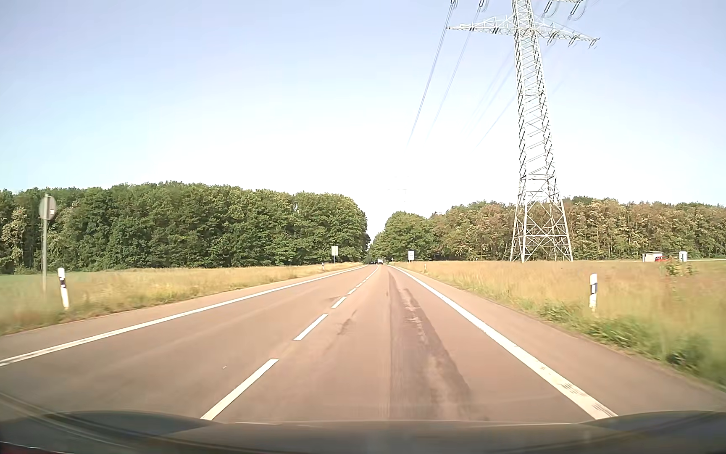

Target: Follow the waypoints while adhering to traffic rules and regulations

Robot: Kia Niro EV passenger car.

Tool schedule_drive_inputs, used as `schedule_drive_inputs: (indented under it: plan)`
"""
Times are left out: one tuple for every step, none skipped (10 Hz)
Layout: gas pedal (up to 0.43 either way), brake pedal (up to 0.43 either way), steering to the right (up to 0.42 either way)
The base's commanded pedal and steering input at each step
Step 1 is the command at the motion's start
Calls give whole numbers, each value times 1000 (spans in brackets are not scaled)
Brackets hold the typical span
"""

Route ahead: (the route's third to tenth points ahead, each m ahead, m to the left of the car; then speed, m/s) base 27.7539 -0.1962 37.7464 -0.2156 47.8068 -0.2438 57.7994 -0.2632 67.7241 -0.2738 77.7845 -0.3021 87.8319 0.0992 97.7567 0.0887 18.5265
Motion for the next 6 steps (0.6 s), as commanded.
schedule_drive_inputs:
  plan:
    - [157,30,2]
    - [157,30,2]
    - [157,30,2]
    - [157,30,2]
    - [157,30,2]
    - [157,30,2]
